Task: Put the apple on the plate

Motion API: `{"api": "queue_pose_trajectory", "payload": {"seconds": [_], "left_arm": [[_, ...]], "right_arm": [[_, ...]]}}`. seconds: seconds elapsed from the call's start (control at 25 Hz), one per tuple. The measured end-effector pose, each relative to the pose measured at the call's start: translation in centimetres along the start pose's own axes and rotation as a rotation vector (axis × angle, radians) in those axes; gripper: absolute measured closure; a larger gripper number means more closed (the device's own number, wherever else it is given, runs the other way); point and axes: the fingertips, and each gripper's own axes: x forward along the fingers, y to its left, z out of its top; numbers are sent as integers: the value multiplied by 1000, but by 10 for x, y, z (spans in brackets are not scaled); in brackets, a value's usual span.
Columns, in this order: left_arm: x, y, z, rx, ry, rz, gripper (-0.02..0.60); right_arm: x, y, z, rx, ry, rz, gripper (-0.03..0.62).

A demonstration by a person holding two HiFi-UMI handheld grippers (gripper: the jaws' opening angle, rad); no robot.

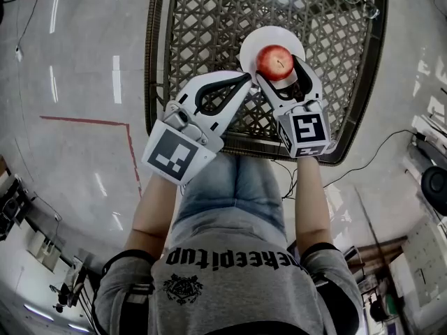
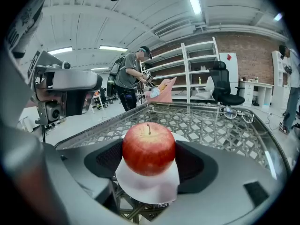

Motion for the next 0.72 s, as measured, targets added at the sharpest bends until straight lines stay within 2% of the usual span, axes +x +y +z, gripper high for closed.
{"api": "queue_pose_trajectory", "payload": {"seconds": [0.72], "left_arm": [[0,6,-9,-6,1,9,560]], "right_arm": [[5,0,-6,-34,9,-18,217]]}}
